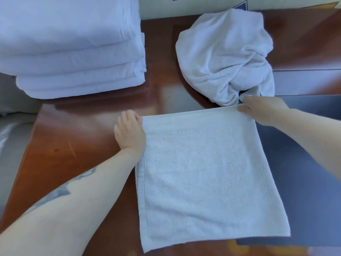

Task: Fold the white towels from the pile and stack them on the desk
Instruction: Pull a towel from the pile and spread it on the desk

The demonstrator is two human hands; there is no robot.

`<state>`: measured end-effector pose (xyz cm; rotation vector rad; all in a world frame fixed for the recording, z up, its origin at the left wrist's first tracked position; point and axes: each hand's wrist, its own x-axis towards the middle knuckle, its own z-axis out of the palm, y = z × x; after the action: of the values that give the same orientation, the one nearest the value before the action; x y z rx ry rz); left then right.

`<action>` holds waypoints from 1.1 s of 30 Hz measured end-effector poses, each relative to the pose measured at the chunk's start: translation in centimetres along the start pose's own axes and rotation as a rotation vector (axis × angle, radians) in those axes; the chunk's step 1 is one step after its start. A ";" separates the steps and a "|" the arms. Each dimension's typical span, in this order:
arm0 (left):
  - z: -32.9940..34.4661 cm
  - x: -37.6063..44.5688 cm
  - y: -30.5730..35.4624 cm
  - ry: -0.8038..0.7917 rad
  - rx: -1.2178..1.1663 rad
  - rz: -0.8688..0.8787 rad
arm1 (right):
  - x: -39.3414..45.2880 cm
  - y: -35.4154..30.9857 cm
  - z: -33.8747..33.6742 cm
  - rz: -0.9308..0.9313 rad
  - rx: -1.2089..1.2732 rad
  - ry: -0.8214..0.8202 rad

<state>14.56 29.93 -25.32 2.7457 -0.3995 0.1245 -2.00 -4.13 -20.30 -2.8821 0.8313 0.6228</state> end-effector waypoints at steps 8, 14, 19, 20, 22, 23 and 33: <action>-1.4 -3.9 5.3 -0.077 -0.251 0.165 | -7.6 -10.4 3.7 0.009 0.517 0.556; 0.3 -13.4 5.5 -0.407 0.181 0.388 | -12.0 -13.4 10.5 -0.137 0.275 0.221; -1.0 -10.3 3.1 -0.444 0.288 0.268 | -14.2 -6.9 11.0 0.274 0.255 0.168; -1.6 -10.7 3.3 -0.441 0.285 0.241 | -15.2 -6.9 10.8 0.306 0.250 0.189; -2.8 -13.8 4.7 -0.390 0.208 0.304 | -17.9 -9.2 11.0 0.120 0.252 0.280; -3.2 -16.5 5.4 -0.375 0.177 0.378 | -19.6 -10.7 11.7 -0.061 0.223 0.287; -4.5 -25.7 0.2 -0.380 0.309 0.069 | -26.6 -1.2 16.9 0.033 0.122 0.180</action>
<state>-10.22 38.10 -24.55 3.0615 -0.6219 -0.3523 -28.01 13.13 -25.05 -2.8483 0.9059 0.3060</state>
